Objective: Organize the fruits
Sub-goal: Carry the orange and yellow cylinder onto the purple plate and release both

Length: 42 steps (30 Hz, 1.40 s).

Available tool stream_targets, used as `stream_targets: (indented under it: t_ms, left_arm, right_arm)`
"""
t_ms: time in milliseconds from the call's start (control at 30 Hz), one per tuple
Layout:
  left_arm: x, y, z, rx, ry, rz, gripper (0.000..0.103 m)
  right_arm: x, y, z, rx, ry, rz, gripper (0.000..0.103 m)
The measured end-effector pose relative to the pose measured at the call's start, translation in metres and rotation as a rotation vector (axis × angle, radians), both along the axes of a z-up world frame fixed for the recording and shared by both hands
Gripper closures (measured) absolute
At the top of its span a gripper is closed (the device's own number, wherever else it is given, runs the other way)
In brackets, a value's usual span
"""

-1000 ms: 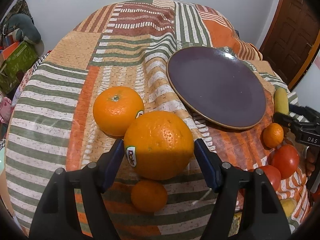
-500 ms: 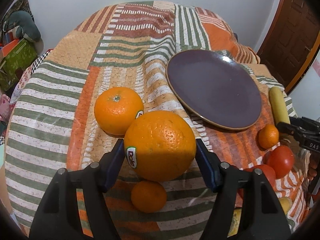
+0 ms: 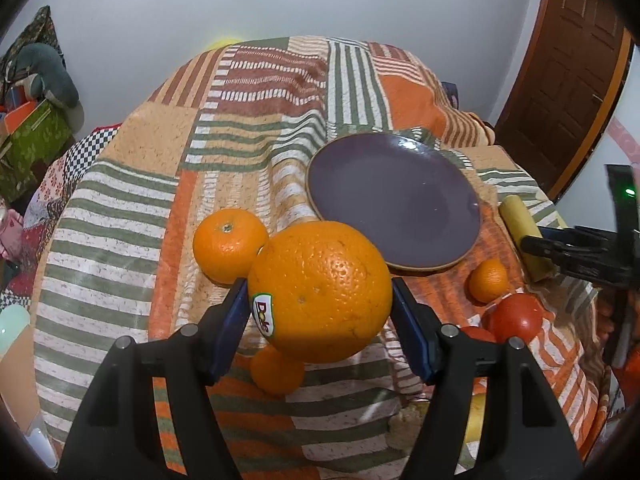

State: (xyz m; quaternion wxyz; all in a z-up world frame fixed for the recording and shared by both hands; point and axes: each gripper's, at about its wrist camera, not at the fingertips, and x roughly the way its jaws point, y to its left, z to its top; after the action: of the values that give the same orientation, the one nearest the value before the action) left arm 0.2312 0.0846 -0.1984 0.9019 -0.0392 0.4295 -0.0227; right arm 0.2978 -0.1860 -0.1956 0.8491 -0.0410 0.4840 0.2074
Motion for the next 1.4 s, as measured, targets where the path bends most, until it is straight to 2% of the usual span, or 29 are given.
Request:
stream_targets:
  t_ms: [133,267,600,967,1200,1400]
  left_arm:
    - [-0.001,-0.006,0.003,0.006,-0.004,-0.012,0.035]
    - [0.002,-0.01,0.004,-0.003,0.0,-0.01,0.035]
    - [0.004,-0.021,0.017,-0.012,-0.005,-0.012,0.035]
    - [0.019,-0.024,0.029,0.026,-0.003,-0.026,0.035]
    - [0.046,-0.027,0.037,0.004,-0.005,-0.033,0.035]
    - [0.071,-0.027,0.037,-0.011,-0.002,-0.034,0.035]
  right_arm:
    - [0.006,-0.001,-0.007,0.025,0.023,-0.013,0.06]
    - [0.004,0.003,-0.008,0.001,-0.001,0.001,0.06]
    - [0.013,0.01,-0.012,-0.041,0.025,0.005,0.062]
    - [-0.001,0.017,0.029,0.004,-0.093,0.029,0.066]
    - [0.01,0.037,0.056,0.044,-0.151,0.071,0.066]
    - [0.023,0.061,0.063,0.06,-0.169,0.102,0.066]
